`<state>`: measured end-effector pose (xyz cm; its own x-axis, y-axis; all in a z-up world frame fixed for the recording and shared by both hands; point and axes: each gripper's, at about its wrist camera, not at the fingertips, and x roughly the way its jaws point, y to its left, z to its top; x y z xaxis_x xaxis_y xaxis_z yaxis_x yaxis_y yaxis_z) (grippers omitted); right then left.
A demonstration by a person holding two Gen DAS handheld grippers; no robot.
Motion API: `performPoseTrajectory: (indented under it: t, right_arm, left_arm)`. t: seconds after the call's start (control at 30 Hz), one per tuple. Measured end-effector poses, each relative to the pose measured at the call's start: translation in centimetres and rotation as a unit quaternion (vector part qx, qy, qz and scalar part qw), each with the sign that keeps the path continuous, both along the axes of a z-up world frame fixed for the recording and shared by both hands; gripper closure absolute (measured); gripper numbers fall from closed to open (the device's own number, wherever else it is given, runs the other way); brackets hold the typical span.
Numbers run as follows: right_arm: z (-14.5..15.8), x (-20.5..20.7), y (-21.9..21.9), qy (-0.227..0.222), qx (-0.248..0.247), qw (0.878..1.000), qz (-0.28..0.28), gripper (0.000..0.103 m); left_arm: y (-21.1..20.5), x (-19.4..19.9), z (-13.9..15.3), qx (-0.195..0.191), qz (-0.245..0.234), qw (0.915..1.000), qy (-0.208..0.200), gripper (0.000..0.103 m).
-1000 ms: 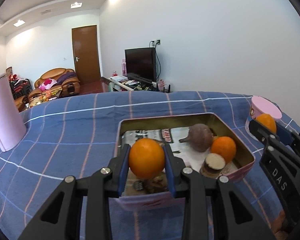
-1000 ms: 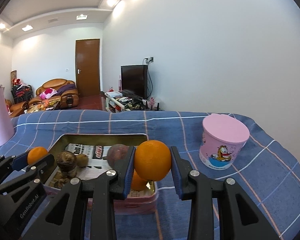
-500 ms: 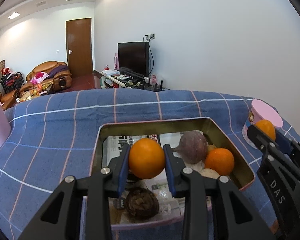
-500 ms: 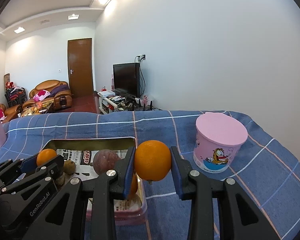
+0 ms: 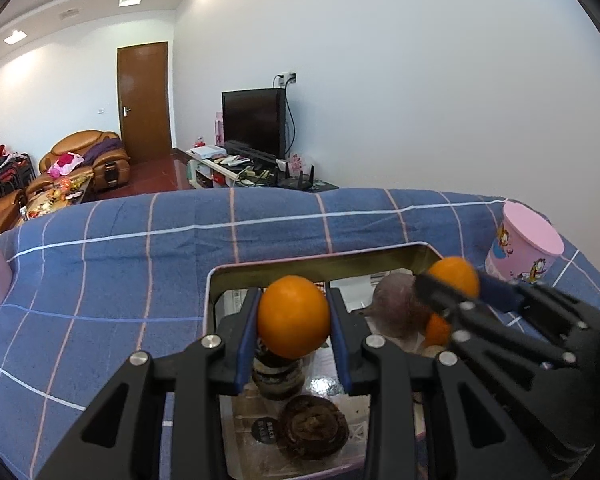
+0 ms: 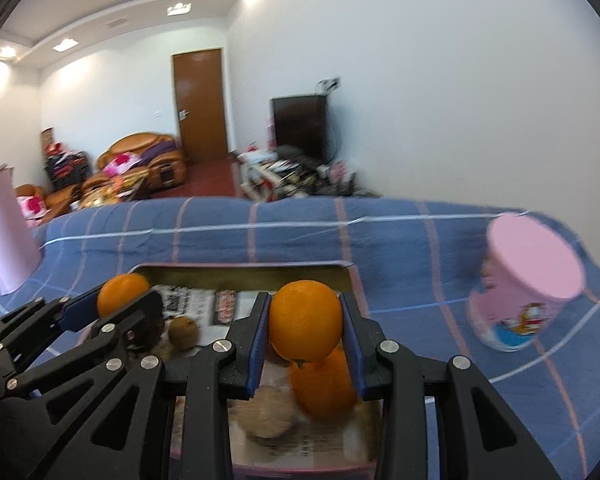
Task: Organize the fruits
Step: 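Lower both small oranges into the tin box and open both grippers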
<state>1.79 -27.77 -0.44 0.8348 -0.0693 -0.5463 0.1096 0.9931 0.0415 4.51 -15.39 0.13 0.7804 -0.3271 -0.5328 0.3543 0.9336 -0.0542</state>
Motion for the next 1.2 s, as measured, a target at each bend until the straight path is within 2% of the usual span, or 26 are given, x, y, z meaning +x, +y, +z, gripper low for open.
performPoseTrajectory:
  t: [0.17,0.37,0.5,0.57,0.8,1.03,1.13,1.2]
  right_arm:
    - [-0.8,0.9,-0.6,0.027,0.040,0.998,0.033,0.067]
    - [-1.1,1.1,-0.9,0.029,0.062,0.996,0.054,0.066]
    - [-1.3,1.0,-1.7,0.025,0.102,0.992,0.064,0.066]
    - [-1.2,0.6,-1.7,0.017,0.107,0.992,0.061,0.066]
    - [0.2,-1.1,-1.6,-0.034,0.076,0.996,0.024,0.065]
    - [1.4,-2.3,-2.6,-0.073,0.056,0.995,-0.037,0.065]
    - [1.6,-2.5,-3.4,-0.080,0.051,0.993,-0.069,0.065]
    - [1.7,-2.7,-3.8,-0.081,0.054,0.992,-0.080,0.064]
  left_arm:
    - [0.2,0.2,0.1,-0.001,0.007,1.0000,0.000,0.069]
    - [0.5,0.2,0.1,-0.002,0.016,0.9999,-0.003,0.069]
    - [0.3,0.2,0.1,0.002,0.016,0.9999,-0.004,0.069]
    - [0.2,0.2,0.0,0.005,0.017,0.9998,-0.005,0.069]
    - [-0.6,0.2,-0.1,0.003,0.029,0.9996,0.000,0.069]
    - [-3.4,0.3,-0.4,0.033,0.030,0.9989,0.008,0.067]
    - [-3.5,0.4,-0.4,0.045,0.050,0.9977,0.007,0.057]
    - [-2.9,0.5,-0.4,0.036,0.065,0.9972,0.008,0.019]
